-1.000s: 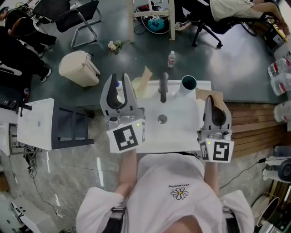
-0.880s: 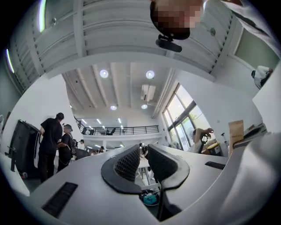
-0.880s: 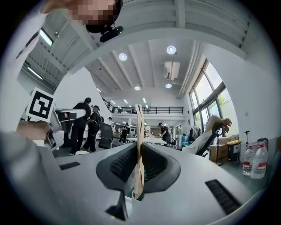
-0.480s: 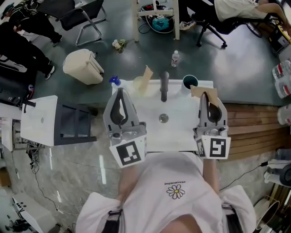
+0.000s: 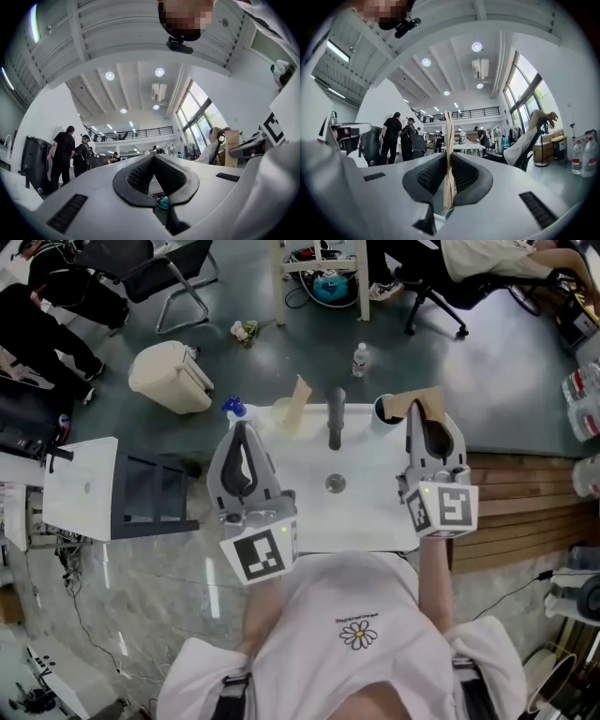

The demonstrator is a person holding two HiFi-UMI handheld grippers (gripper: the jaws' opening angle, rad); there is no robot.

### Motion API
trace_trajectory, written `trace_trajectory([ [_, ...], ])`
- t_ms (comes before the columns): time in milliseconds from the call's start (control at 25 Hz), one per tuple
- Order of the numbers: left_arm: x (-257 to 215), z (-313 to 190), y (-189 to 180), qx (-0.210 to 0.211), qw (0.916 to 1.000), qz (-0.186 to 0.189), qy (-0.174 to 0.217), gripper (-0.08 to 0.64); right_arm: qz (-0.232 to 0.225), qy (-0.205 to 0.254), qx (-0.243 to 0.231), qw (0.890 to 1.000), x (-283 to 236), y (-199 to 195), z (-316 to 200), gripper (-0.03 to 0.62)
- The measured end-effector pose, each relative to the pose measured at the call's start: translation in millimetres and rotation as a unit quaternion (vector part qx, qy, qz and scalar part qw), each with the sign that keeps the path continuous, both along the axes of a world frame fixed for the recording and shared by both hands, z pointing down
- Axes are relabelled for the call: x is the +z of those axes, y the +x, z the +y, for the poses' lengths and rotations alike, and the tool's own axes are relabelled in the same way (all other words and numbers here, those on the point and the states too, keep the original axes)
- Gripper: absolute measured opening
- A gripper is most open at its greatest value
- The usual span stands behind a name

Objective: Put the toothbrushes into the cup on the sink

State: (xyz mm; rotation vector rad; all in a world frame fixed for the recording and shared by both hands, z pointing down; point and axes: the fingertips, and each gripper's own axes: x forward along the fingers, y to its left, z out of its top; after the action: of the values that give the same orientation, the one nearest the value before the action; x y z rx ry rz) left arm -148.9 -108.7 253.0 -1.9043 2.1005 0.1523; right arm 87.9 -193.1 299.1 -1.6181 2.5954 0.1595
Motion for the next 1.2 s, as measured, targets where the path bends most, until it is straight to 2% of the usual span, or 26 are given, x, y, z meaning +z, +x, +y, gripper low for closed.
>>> trace_trajectory([
  [240,1,6,-13,-0.021,0.9992,-0.035,0.0,0.017,0.041,-0.05,0.021,0.998,48,10,-44,0.026],
  [520,1,12,-22,-0.046,0.9982,-0.038,-0.013,0.017,0.015,-0.1,0.021,0.995,85,19,-62,0.026],
  [1000,9,6,-17,-0.041,0.9981,-0.041,-0.022,0.017,0.032,-0.163,0.01,0.986,139,12,-65,0.026],
  [1200,12,6,-16,-0.038,0.998,-0.042,-0.027,0.017,0.041,-0.17,0.02,0.984,146,14,-63,0.028],
])
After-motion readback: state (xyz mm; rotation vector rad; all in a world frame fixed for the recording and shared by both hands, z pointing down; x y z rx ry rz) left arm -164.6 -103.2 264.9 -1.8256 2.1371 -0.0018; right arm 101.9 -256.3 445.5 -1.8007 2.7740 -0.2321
